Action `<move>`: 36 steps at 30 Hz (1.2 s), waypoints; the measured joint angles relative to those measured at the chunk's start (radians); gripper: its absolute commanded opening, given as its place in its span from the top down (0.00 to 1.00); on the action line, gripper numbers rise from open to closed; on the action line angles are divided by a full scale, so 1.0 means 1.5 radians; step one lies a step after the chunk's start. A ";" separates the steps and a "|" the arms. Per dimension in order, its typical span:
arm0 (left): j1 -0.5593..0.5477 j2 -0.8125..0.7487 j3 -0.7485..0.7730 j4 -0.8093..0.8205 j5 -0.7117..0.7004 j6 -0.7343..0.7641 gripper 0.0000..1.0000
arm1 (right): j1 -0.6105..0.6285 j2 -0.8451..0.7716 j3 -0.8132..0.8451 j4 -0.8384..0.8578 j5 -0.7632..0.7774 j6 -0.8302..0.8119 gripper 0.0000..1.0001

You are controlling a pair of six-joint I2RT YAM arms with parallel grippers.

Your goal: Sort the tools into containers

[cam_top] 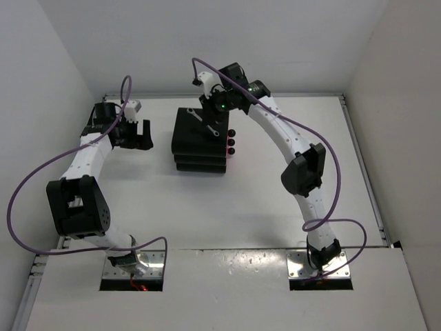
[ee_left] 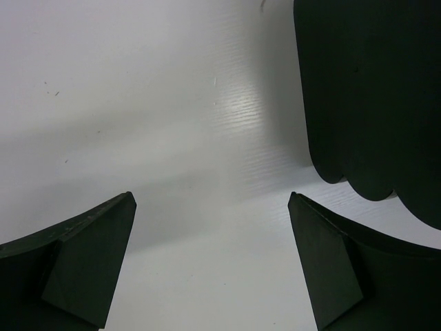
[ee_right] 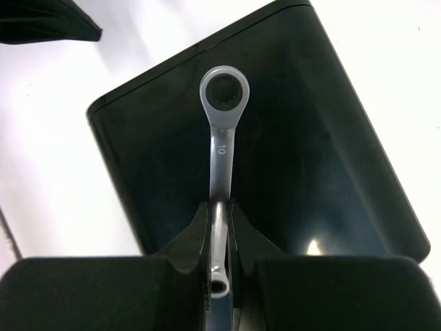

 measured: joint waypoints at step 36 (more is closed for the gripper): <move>0.008 -0.109 0.045 -0.001 0.033 -0.036 0.00 | -0.106 -0.405 -0.254 0.114 0.166 0.026 0.22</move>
